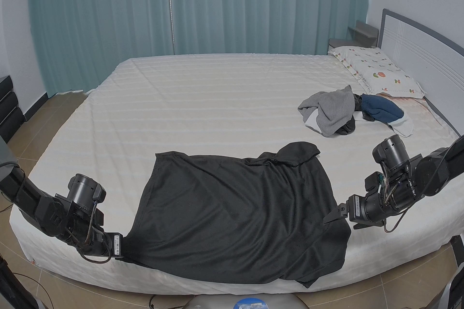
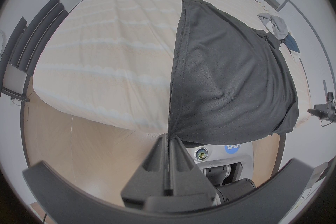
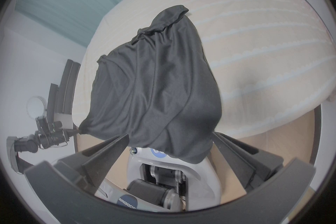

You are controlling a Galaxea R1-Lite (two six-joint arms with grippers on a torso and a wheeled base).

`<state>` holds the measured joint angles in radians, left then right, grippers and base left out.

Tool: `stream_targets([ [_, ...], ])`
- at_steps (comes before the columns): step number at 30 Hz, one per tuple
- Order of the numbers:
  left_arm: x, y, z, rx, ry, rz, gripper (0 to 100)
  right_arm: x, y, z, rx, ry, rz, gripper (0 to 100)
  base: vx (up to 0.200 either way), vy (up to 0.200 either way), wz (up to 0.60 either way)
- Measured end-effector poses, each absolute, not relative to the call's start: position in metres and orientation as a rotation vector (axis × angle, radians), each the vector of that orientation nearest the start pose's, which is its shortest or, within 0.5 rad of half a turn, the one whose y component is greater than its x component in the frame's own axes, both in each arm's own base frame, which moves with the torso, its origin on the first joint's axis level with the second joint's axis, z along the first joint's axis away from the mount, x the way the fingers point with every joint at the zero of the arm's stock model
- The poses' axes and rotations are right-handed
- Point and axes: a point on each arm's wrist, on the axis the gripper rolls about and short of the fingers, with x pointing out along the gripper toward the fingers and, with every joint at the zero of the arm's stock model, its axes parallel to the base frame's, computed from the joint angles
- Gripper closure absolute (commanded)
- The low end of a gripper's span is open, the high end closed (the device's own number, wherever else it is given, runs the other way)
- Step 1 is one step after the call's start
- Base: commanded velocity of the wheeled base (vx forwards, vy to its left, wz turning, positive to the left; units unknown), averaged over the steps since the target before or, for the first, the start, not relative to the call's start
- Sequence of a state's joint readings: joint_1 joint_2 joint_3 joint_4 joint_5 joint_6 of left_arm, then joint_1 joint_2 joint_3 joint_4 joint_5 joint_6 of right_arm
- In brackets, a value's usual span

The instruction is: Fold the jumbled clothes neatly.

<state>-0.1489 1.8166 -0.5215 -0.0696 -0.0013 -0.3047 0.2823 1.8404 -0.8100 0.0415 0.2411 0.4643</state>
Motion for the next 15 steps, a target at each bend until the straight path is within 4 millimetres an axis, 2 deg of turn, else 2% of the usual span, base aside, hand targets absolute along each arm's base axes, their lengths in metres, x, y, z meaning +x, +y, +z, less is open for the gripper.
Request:
stream_targets([
  [10, 0.234, -0.03, 0.052, -0.203, 1.2, 0.069, 0, 0.282, 0.085, 0.082, 0.562, 1.141, 0.198, 0, 0.0, 0.0, 0.0],
  [15, 0.242, -0.03, 0.059, -0.295, 1.167, 0.059, 0, 0.284, 0.078, 0.078, 0.634, 1.13, 0.232, 0, 0.0, 0.0, 0.0],
])
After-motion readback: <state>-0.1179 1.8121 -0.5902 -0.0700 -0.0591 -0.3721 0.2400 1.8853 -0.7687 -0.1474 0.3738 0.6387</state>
